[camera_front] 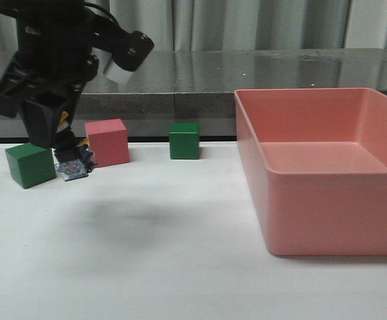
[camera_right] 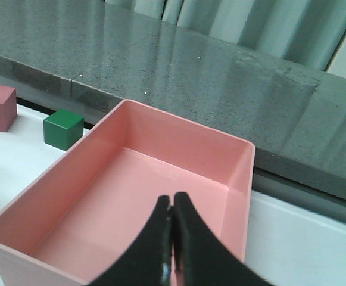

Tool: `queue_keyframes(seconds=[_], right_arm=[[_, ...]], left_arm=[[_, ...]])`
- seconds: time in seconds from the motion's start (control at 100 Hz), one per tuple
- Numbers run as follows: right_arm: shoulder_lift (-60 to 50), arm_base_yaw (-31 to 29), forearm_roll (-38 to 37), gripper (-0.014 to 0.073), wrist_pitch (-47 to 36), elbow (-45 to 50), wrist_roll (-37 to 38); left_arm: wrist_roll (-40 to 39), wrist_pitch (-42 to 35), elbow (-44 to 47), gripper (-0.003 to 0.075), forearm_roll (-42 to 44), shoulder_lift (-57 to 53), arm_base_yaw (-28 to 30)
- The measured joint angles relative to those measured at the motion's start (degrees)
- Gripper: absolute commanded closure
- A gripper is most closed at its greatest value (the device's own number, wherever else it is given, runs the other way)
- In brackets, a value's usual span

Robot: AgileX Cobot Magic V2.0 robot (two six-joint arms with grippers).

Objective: Place and stand button with both arms
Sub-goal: 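Rotate the button cap-up and lower it onto the table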

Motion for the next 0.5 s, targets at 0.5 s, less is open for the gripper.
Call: queue_keyframes(seconds=[0.5], right_arm=[[0.0, 0.0, 0.0, 0.0703, 0.0, 0.0, 0.0]], left_arm=[[0.53, -0.55, -0.21, 0.0738, 5.37, 7.19, -3.85]])
